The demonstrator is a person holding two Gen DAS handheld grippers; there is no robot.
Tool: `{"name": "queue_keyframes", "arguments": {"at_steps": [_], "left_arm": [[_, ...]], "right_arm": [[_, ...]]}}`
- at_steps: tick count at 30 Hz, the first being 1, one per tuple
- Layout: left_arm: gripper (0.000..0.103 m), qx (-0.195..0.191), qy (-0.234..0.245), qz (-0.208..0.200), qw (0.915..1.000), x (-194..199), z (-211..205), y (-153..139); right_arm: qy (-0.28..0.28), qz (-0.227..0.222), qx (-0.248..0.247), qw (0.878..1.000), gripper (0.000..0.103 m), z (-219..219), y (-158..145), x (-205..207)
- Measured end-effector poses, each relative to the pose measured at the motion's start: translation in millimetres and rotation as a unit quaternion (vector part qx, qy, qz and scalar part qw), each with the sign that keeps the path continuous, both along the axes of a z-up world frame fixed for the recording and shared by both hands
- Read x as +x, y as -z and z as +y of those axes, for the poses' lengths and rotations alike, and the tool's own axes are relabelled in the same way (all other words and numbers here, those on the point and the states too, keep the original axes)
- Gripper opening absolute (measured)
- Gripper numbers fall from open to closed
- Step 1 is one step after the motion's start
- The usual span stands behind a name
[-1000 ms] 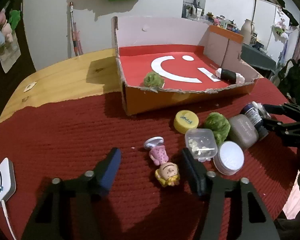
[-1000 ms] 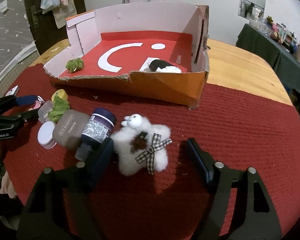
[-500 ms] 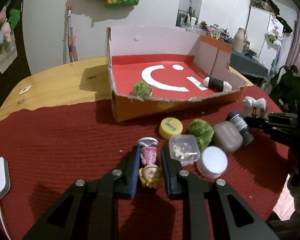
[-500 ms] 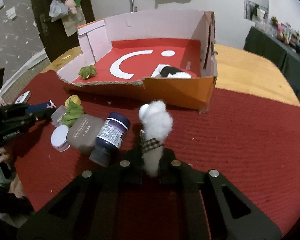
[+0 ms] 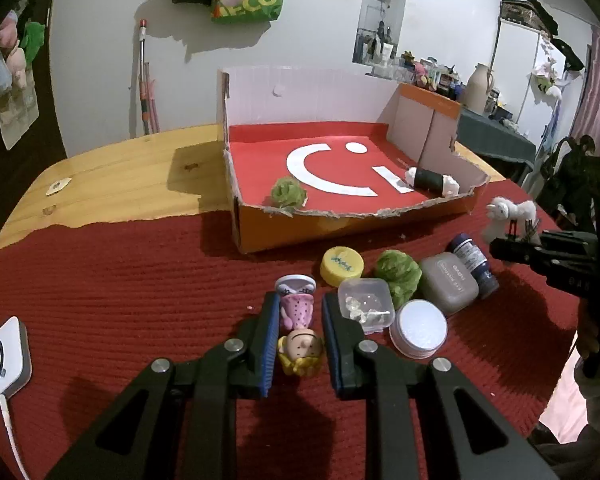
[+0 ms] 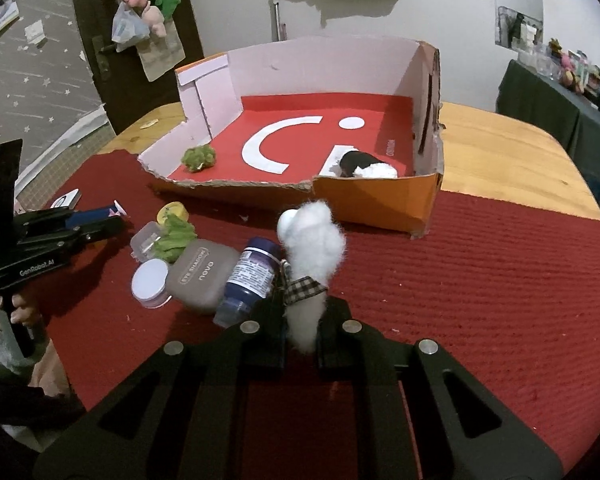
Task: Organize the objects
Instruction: 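Grasp the pink doll figurine with the left tool while the right tool grasps the white sheep plush, then lift both held toys and carry them over the red box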
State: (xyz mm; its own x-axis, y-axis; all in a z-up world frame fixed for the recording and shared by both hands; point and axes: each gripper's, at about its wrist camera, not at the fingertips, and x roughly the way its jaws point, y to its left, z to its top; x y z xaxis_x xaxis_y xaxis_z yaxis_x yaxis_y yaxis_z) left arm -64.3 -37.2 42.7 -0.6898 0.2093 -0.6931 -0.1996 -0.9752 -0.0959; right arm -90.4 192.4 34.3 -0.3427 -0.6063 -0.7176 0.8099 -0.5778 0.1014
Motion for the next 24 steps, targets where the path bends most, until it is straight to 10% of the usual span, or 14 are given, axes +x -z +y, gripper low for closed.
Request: {"name": "queue_keyframes", "arguments": {"at_steps": [24], "left_arm": [[0.022,-0.001,0.002,-0.002,1.0,1.1,1.8,1.5]], "right_arm": [[-0.015,-0.015,0.0,1.0,0.009,-2.2,3.3,2.7]]}}
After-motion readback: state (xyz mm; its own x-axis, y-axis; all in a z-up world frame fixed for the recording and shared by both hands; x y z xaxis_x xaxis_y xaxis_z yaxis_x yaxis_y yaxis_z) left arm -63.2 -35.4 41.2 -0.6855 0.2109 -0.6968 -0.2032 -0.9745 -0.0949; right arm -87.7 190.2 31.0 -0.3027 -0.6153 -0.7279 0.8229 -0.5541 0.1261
